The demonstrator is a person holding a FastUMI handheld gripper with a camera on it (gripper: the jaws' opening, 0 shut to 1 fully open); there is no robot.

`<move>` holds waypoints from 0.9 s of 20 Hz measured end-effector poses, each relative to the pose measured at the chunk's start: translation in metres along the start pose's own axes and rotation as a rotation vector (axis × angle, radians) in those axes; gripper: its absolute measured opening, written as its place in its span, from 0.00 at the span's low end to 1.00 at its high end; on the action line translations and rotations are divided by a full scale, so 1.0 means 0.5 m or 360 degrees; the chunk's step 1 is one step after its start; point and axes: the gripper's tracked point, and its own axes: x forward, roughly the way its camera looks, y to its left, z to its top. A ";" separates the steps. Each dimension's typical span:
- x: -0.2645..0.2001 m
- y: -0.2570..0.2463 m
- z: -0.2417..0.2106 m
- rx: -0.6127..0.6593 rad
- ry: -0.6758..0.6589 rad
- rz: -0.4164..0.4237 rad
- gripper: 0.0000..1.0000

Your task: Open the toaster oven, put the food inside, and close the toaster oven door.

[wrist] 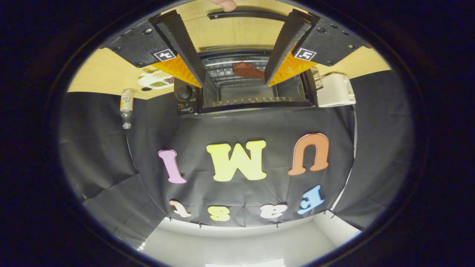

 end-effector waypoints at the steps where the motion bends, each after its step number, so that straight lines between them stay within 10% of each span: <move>1: -0.021 0.003 -0.006 0.0007 0.0046 -0.0003 1.00; 8: -0.102 0.031 -0.157 0.0064 0.0679 0.0023 1.00; 18: -0.122 0.037 -0.239 -0.0085 0.0930 -0.0003 1.00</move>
